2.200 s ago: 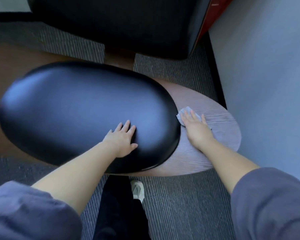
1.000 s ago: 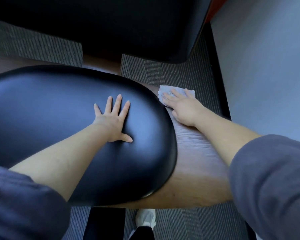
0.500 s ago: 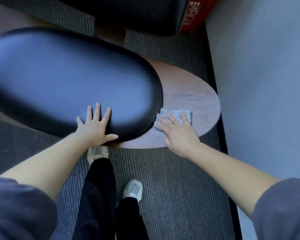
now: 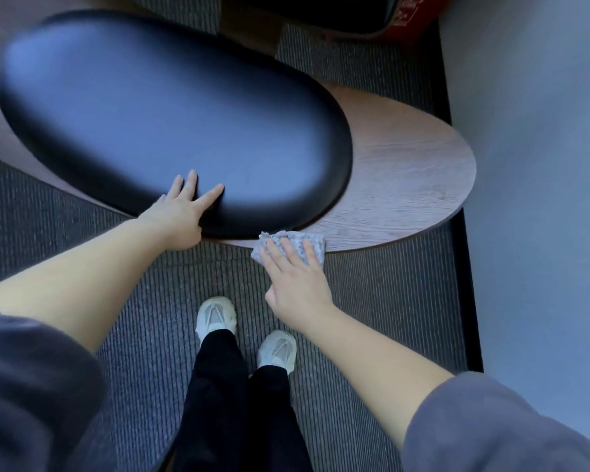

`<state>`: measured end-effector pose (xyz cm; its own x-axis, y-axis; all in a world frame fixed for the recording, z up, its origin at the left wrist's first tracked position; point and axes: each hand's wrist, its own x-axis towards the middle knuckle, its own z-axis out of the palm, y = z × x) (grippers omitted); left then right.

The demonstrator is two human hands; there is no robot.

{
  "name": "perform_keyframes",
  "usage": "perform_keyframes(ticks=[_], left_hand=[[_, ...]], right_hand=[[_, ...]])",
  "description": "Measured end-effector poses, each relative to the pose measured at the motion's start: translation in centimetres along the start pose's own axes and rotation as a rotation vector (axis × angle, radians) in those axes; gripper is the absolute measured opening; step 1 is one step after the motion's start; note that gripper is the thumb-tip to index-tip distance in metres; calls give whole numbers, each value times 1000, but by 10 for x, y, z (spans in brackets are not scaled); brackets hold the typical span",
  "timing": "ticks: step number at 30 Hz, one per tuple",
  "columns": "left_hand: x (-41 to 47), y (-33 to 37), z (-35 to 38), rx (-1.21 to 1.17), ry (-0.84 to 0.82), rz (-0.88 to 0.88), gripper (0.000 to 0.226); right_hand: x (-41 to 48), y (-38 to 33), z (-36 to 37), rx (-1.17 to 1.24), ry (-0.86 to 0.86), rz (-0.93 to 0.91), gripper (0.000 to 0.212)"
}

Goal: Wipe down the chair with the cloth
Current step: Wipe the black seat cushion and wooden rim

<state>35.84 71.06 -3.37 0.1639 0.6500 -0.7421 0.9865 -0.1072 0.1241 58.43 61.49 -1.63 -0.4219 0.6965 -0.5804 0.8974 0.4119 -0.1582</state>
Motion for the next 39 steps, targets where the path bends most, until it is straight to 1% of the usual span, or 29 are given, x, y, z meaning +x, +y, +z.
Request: perform_keyframes(ticks=[4,9,14,18,22,24,27,28,30,32,34,39], left_hand=[[3,-14,3,-43,28,31,88],[4,-29,7,-11,92,46,89],[5,-27,12,23,133,45,90],[3,-20,13,24,145,10,90],[1,-12,8,-15,92,-44,91],[-2,-4,3,-49,42,-83,89],[-6,17,-4,-81,-16,-125,86],[-7,25,-6,-78,-28,-118,86],[-8,45,-7,-56,-41,-58,85],[-6,69,-10,-61,-43,17,83],[-3,94,-14,-81,-44,74,82],[19,133,-34,-104,-26,118,83]], right_hand=[[8,-17,8,7,2,3,69],[14,-30,15,4,11,11,70],[23,-46,17,-11,9,11,70],[23,-45,17,-36,7,8,69],[8,-18,3,-20,4,16,64],[-8,10,-4,-31,6,71,64],[-28,59,-19,-86,78,196,65],[-31,73,-25,-107,94,235,65],[-31,92,-39,-122,62,268,64],[-24,104,-50,-111,1,259,61],[-15,113,-58,-111,-19,252,61],[16,142,-76,-142,-73,264,60]])
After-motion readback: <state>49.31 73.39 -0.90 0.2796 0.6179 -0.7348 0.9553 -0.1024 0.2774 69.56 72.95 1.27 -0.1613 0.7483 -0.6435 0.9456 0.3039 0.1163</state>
